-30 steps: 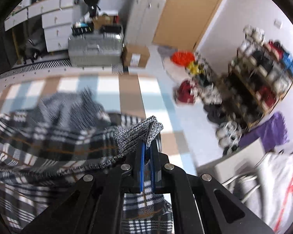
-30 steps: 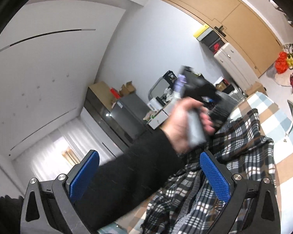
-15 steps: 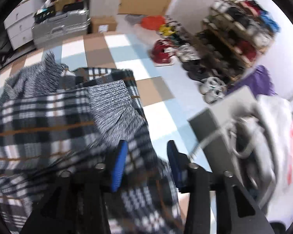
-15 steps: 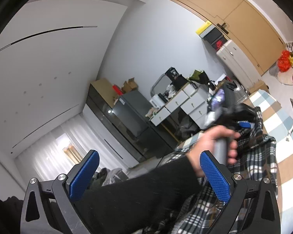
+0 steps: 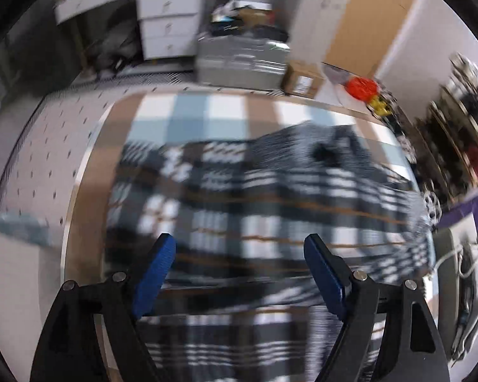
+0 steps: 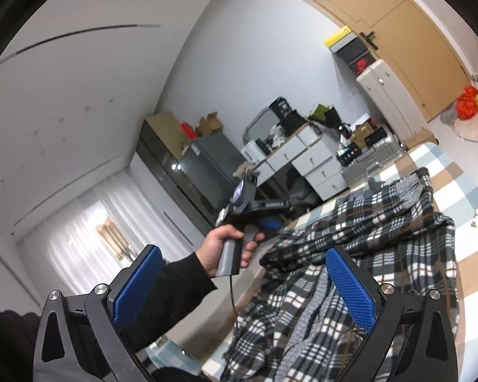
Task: Fold large clothes
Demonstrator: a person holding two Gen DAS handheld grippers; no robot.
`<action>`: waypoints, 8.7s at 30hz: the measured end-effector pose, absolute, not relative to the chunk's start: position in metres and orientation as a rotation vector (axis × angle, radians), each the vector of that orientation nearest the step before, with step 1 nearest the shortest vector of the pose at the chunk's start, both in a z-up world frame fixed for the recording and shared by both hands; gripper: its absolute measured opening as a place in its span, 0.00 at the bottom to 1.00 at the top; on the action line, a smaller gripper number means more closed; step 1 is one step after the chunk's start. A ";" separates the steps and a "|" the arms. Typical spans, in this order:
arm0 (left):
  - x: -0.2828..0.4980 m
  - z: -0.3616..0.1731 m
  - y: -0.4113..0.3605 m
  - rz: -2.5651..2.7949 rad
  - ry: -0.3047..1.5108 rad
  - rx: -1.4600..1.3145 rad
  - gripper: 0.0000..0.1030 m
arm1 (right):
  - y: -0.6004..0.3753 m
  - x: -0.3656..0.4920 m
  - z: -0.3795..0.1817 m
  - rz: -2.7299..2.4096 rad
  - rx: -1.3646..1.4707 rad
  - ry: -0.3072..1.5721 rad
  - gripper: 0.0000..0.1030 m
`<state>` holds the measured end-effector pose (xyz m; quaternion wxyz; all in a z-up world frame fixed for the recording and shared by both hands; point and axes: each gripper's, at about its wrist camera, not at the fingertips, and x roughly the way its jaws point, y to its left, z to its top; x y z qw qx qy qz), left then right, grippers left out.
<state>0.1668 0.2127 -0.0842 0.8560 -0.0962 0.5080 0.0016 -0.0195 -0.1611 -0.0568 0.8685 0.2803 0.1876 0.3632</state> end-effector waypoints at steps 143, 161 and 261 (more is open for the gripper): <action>0.257 -0.043 0.165 -0.254 0.998 -0.178 0.05 | -0.055 0.349 -0.077 0.326 -0.232 0.838 0.10; 0.068 -0.088 0.136 -0.333 0.892 -0.374 0.05 | -0.078 0.112 -0.118 0.324 -0.103 0.770 0.10; 0.104 -0.140 0.183 -0.394 1.285 -0.063 0.56 | -0.092 0.189 -0.161 0.340 -0.222 1.225 1.00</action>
